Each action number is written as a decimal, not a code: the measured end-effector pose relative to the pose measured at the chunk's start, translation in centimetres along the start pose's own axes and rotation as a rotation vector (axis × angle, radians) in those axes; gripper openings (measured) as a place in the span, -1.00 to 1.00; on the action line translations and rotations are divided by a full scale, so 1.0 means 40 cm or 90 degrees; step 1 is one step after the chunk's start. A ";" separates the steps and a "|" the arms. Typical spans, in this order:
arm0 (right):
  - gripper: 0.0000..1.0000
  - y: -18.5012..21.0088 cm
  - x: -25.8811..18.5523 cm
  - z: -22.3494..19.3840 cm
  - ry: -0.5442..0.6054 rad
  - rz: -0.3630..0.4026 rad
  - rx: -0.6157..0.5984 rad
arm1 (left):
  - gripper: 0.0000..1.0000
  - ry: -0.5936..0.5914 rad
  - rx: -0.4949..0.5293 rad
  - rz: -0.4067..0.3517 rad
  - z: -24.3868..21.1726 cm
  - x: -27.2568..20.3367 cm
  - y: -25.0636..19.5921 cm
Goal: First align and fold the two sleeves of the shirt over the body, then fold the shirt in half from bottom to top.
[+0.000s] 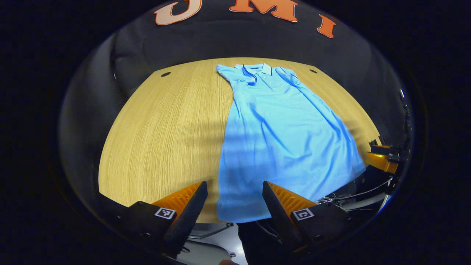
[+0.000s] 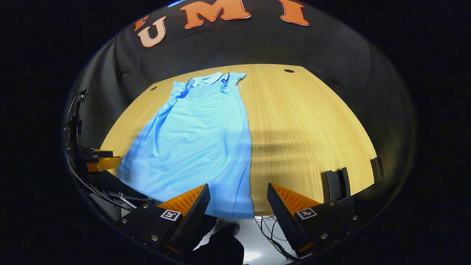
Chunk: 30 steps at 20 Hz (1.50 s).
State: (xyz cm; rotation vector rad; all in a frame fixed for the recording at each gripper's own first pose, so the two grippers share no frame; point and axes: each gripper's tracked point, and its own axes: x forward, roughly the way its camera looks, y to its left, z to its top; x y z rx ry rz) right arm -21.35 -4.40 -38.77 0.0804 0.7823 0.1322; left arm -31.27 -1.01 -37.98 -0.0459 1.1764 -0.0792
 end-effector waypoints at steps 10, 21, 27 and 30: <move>0.94 0.025 0.026 -0.072 0.042 0.006 -0.001 | 0.99 -0.005 0.000 -0.007 -0.099 0.037 0.010; 0.19 0.022 0.048 -0.084 0.036 -0.067 -0.001 | 0.84 -0.062 -0.033 0.025 -0.095 0.054 -0.005; -0.87 0.026 0.051 -0.075 0.034 -0.058 0.052 | -0.77 -0.042 -0.029 0.027 -0.076 0.065 -0.047; -0.95 0.039 0.053 -0.070 0.047 -0.026 0.109 | -0.89 -0.025 -0.049 0.009 -0.070 0.065 -0.054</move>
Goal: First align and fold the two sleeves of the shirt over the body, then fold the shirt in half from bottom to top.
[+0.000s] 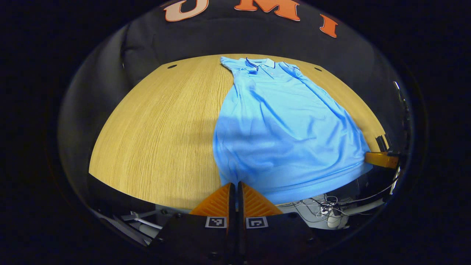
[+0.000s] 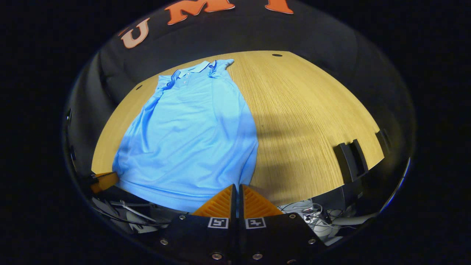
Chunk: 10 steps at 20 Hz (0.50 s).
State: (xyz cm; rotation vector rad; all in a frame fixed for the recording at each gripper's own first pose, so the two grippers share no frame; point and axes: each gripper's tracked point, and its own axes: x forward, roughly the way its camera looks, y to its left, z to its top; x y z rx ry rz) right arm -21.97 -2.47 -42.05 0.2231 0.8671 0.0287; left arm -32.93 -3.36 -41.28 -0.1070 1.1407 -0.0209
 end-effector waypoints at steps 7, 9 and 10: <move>-0.96 0.036 -0.034 0.073 -0.016 0.056 0.008 | -0.92 -0.045 0.023 -0.017 0.086 -0.034 -0.005; -0.96 0.050 -0.047 0.107 -0.030 0.071 0.012 | -0.92 -0.061 0.005 -0.020 0.117 -0.046 -0.002; -0.96 0.055 -0.053 0.125 -0.038 0.077 0.009 | -0.91 -0.073 -0.002 -0.020 0.139 -0.057 0.002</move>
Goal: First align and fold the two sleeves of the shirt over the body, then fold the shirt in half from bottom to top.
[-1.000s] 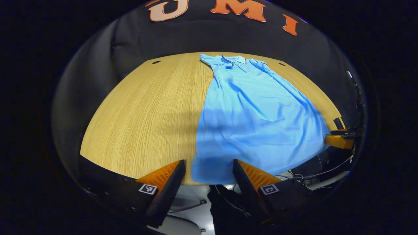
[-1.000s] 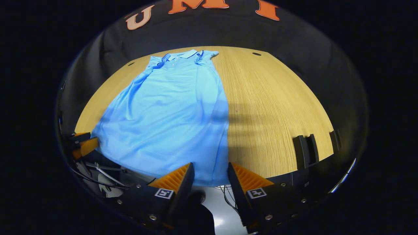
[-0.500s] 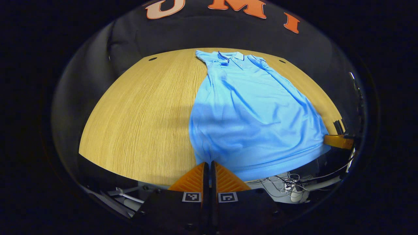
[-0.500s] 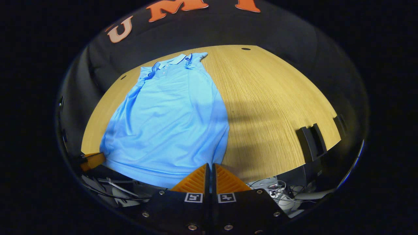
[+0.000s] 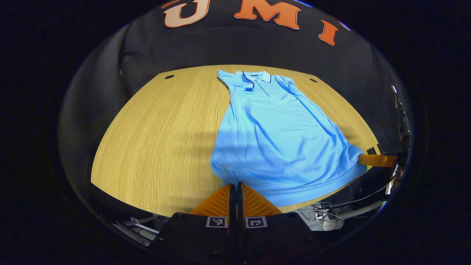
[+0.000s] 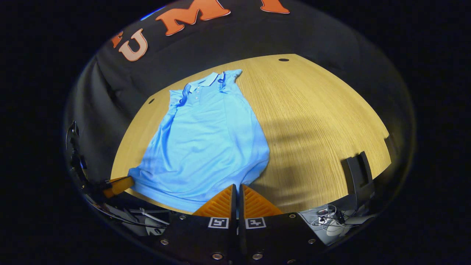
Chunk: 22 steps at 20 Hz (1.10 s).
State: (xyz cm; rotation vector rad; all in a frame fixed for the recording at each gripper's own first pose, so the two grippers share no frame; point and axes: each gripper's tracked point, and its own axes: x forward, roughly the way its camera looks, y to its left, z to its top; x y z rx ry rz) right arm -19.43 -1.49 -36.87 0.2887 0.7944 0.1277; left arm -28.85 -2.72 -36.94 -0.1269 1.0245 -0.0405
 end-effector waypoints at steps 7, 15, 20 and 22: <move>-0.96 0.017 -0.027 0.102 -0.037 0.028 0.003 | -0.92 -0.059 -0.014 -0.008 0.127 -0.043 -0.008; -0.96 0.023 -0.020 0.202 -0.056 0.037 -0.005 | -0.92 -0.085 0.010 -0.015 0.230 -0.018 -0.022; -0.96 0.032 0.018 0.292 -0.061 0.023 0.008 | -0.93 -0.096 0.020 -0.025 0.335 0.047 0.009; -0.96 0.037 0.037 0.331 -0.064 0.015 0.006 | -0.92 -0.095 0.018 -0.034 0.374 0.079 0.020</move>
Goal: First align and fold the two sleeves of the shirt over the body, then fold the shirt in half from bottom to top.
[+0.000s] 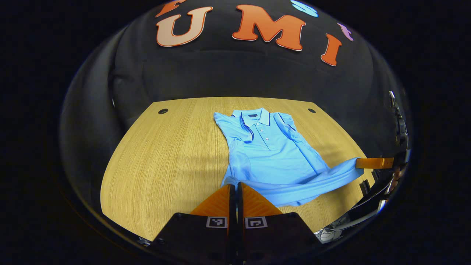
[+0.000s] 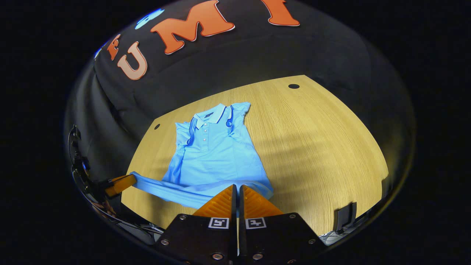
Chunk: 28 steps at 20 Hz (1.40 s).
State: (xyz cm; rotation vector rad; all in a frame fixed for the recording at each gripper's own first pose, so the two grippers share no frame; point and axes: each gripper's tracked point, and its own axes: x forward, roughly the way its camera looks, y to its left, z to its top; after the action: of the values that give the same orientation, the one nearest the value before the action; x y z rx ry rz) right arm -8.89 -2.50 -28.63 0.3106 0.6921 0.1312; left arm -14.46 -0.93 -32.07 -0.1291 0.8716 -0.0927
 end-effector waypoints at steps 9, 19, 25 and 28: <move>-0.96 0.046 0.150 0.156 0.004 -0.015 0.003 | -0.93 0.012 0.018 -0.026 0.139 0.172 0.063; -0.96 0.026 0.311 0.290 0.002 -0.032 0.042 | -0.93 0.009 0.018 -0.047 0.275 0.374 0.104; -0.96 0.025 0.421 0.394 0.002 -0.029 0.052 | -0.93 0.005 0.036 -0.045 0.353 0.489 0.132; -0.96 0.035 0.481 0.450 -0.001 -0.026 0.052 | -0.93 0.008 0.030 -0.045 0.384 0.551 0.156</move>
State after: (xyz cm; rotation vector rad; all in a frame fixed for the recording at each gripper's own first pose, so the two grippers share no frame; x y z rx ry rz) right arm 17.40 -1.21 -26.79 0.3740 0.7034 0.0645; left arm 11.60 3.44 -39.89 -0.1155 0.8776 -0.1803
